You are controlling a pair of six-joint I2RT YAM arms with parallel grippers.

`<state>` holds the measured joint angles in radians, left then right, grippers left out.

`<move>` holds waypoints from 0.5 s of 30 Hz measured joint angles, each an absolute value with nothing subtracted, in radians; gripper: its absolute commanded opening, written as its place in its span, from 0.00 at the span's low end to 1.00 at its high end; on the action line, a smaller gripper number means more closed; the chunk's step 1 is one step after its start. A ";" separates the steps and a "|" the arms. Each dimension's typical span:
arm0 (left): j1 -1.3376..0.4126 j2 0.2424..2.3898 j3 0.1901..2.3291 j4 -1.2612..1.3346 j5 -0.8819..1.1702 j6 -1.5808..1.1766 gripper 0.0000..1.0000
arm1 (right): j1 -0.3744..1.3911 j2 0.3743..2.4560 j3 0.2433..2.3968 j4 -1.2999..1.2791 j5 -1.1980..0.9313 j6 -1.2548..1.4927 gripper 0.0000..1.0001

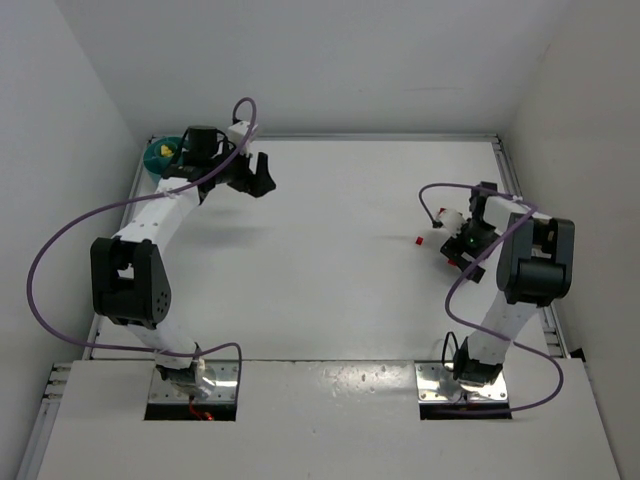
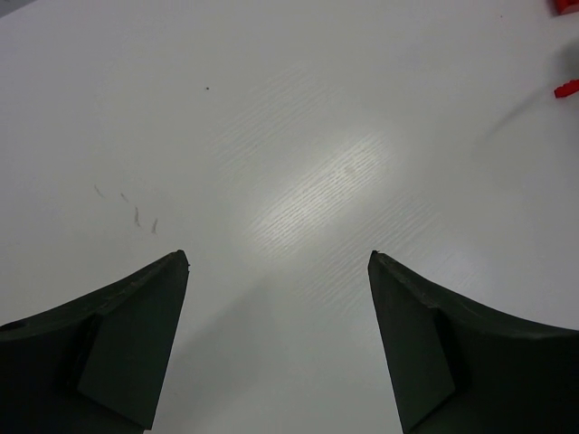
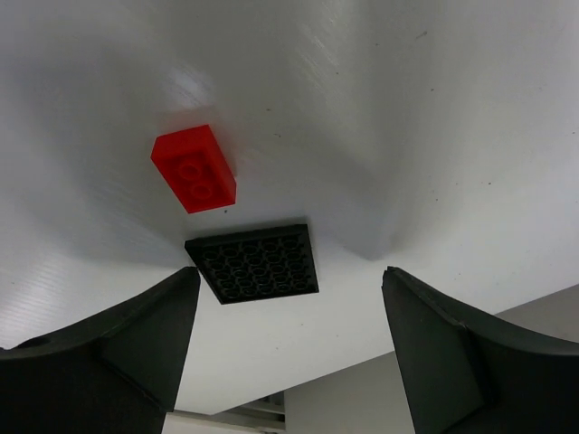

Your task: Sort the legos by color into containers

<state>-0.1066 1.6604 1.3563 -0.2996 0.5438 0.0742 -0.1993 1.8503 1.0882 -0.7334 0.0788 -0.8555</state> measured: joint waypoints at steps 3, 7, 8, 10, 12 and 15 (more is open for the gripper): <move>-0.103 1.660 1.356 -0.300 0.533 0.070 0.87 | -0.199 1.853 1.074 -0.712 0.079 -0.864 0.76; -0.103 1.660 1.356 -0.300 0.522 0.070 0.87 | -0.195 1.858 1.062 -0.701 0.083 -0.867 0.71; -0.103 1.660 1.356 -0.300 0.520 0.070 0.87 | -0.192 1.854 1.056 -0.697 0.087 -0.868 0.70; -0.103 1.660 1.356 -0.300 0.517 0.069 0.87 | -0.187 1.841 1.037 -0.685 0.090 -0.872 0.64; -0.103 1.660 1.356 -0.301 0.516 0.067 0.87 | -0.184 1.827 1.018 -0.676 0.091 -0.876 0.59; -0.103 1.660 1.356 -0.301 0.515 0.067 0.87 | -0.181 1.813 0.995 -0.672 0.091 -0.878 0.51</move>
